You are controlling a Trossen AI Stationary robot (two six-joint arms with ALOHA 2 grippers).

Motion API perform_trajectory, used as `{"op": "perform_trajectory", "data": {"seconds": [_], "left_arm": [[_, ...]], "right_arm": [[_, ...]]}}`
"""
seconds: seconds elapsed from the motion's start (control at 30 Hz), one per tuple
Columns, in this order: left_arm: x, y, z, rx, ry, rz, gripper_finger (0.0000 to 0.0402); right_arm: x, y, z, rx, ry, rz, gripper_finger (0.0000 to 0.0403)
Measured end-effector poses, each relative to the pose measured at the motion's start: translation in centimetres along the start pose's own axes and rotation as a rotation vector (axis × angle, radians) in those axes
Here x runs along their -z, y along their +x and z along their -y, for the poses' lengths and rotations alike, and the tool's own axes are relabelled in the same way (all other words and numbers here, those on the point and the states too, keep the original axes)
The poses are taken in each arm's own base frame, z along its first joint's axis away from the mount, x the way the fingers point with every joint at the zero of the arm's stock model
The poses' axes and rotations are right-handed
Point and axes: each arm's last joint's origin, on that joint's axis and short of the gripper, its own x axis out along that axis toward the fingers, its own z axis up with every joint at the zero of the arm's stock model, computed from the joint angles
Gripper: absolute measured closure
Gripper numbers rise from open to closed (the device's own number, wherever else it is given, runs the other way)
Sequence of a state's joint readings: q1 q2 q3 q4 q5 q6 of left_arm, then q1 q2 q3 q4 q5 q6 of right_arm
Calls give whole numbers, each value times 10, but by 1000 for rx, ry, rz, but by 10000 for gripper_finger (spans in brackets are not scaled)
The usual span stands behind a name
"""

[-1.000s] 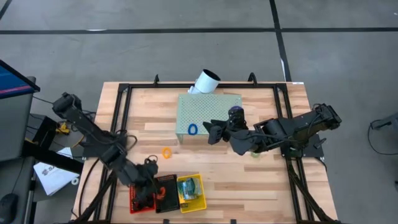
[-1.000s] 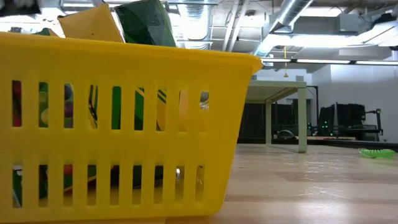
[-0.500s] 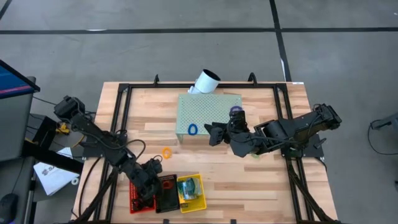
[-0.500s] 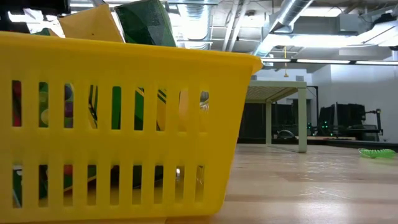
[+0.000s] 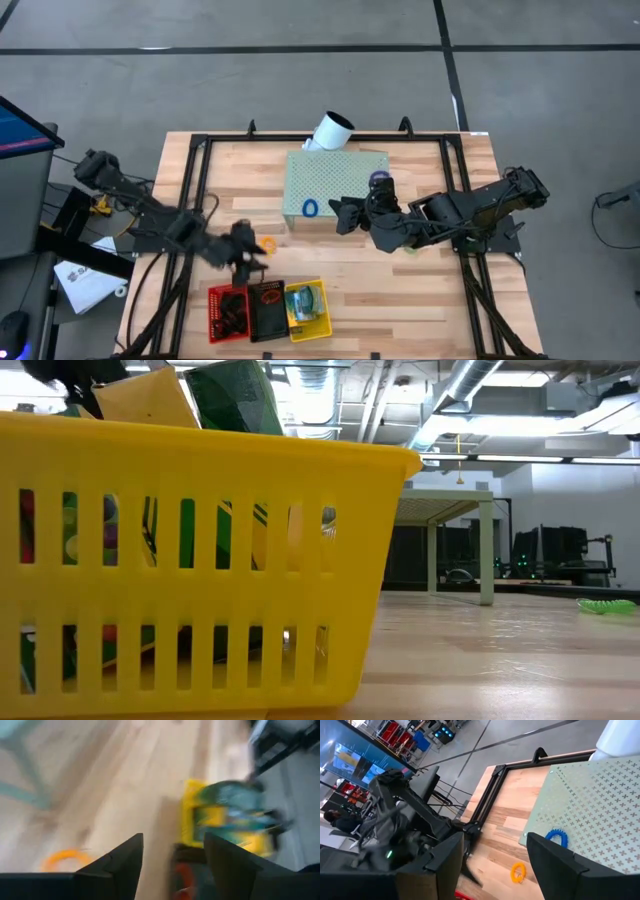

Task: Pick & Place Office Desk Supplies
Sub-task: Put the yellow spring keychain into the black bin

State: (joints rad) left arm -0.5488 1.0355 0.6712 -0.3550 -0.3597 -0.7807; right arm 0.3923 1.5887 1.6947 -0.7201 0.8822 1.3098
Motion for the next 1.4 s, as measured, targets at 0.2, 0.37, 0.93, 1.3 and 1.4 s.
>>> {"op": "perform_trajectory", "data": {"seconds": [0.2,0.37,0.93,1.3,1.4], "left_arm": [[-9,6,-44,-107,158,-229,177],[-10,22,-58,-145,191,-325,150],[14,103,-68,-288,134,-439,188],[23,113,-67,-364,14,-419,247],[24,112,-65,-375,18,-419,301]], "right_arm": [[0,0,0,3,-4,-2,188],[0,0,1,4,-6,-2,188],[9,-8,11,77,-5,-36,188],[10,-9,12,86,-6,-39,188],[11,-10,12,83,-8,-42,188]]}}
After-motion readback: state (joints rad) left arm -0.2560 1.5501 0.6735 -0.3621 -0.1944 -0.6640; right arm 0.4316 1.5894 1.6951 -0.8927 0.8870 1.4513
